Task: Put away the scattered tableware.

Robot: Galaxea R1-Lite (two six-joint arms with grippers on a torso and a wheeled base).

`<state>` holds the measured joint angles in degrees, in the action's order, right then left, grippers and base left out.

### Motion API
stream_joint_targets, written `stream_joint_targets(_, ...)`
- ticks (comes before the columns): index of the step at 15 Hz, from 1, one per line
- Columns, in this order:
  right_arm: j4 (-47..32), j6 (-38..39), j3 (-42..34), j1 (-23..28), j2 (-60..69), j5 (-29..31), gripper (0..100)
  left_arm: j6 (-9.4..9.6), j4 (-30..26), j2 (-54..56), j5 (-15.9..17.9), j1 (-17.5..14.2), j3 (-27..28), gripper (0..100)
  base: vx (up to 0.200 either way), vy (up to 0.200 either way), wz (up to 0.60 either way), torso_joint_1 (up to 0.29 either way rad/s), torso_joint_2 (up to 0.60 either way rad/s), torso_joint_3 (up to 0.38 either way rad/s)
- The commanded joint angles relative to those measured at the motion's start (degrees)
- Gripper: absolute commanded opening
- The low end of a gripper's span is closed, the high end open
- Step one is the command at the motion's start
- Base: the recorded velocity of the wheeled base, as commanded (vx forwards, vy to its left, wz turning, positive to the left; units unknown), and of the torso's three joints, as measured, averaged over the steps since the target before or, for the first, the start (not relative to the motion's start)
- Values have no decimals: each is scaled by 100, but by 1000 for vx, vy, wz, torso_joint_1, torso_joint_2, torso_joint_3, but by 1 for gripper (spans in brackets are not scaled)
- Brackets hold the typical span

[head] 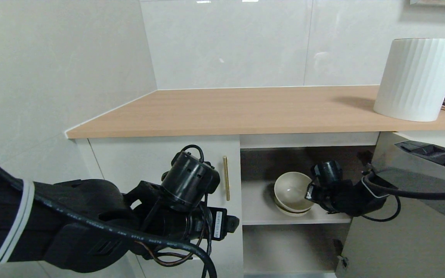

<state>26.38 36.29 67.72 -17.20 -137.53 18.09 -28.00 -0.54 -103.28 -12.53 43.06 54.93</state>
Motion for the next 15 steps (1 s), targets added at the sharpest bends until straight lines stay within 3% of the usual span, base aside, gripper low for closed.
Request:
stream_joint_targets(1, -1, 1, 4, -3, -1, 1, 100, -4, 1, -8, -4, 1, 0, 100, 0, 0, 0, 0, 0, 0)
stream_joint_targets(10, -1, 10, -162, -47, 183, -7, 100, -12, 1, 97, -4, -69, 0, 100, 0, 0, 0, 0, 0, 0)
stream_joint_targets(13, -10, -8, -584, -99, 667, -51, 100, -74, 1, 387, -4, -228, -9, 100, 0, 0, 0, 0, 0, 0)
stream_joint_targets(14, -423, -17, -1226, -178, 1686, -473, 100, -47, -8, 862, 14, -421, -202, 100, 0, 0, 0, 0, 0, 0)
stream_joint_targets(15, -608, -17, -1375, -240, 1967, -640, 100, -39, -8, 994, 14, -439, -272, 100, 0, 0, 0, 0, 0, 0)
